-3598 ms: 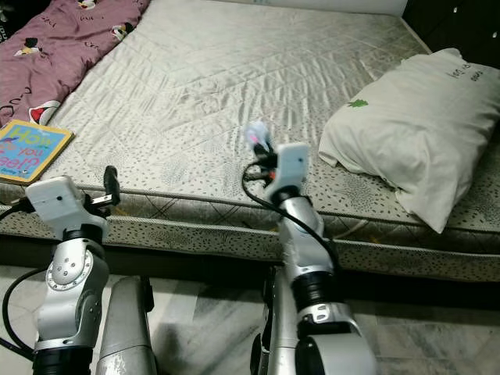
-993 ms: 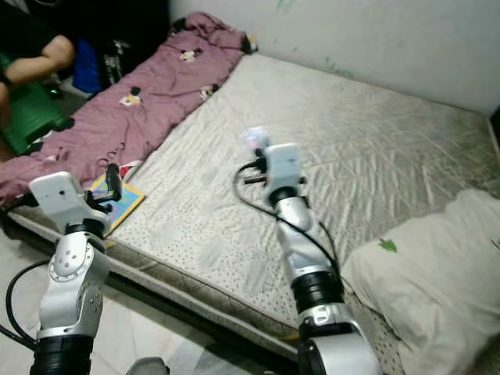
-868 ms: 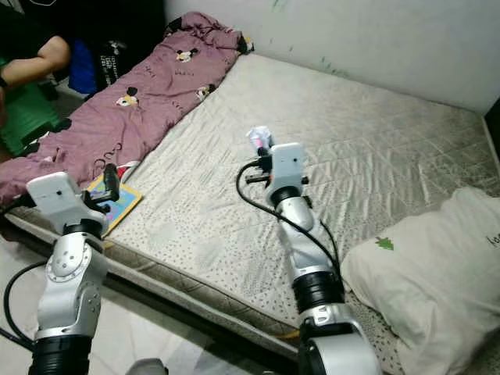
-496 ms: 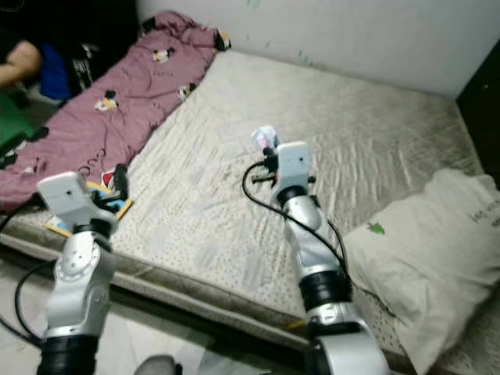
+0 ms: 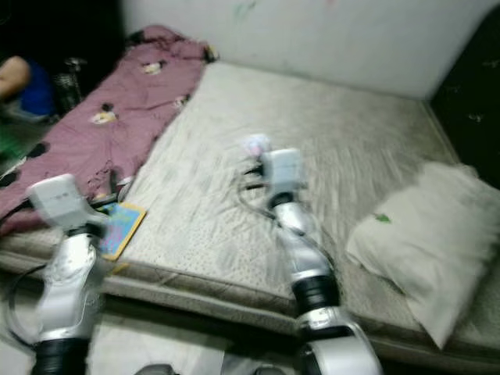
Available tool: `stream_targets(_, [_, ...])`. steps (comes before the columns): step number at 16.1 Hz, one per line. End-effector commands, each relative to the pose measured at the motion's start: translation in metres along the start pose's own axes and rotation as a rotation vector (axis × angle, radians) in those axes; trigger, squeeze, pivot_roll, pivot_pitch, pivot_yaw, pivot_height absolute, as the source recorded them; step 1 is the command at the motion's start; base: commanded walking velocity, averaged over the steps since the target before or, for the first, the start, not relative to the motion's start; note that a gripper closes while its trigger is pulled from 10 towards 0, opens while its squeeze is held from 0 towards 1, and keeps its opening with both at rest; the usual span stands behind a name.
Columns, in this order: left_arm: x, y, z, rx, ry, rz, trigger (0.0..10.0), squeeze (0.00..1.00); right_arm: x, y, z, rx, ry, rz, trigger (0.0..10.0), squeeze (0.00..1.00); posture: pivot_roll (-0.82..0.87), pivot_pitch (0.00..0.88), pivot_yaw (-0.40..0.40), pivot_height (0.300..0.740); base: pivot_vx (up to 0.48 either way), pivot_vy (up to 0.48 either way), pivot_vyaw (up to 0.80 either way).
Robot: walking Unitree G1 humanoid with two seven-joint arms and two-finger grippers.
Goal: Clean up the room
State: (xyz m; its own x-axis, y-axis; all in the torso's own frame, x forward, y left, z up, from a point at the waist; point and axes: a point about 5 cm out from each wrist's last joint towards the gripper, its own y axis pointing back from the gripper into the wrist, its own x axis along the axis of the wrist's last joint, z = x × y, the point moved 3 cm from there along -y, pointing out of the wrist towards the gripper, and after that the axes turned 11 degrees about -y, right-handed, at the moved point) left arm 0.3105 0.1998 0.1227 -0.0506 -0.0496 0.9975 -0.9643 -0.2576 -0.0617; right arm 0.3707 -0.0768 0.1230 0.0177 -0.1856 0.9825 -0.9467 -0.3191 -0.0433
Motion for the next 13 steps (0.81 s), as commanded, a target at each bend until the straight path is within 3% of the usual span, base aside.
stream_targets(1, [0.004, 0.000, 0.011, -0.027, 0.009, 0.018, 10.0, 0.00, 0.006, 0.001, 0.011, -0.018, 0.026, 0.011, 10.0, 0.00, 0.10, 0.000, -0.050, 0.740, 0.000, 0.000, 0.00])
stream_targets(13, [0.004, -0.001, 0.005, -0.027, 0.038, 0.016, 10.0, 0.00, -0.002, -0.001, 0.009, 0.004, -0.006, -0.037, 10.0, 0.00, 0.10, 0.000, -0.051, 0.740, 0.000, 0.000, 0.00])
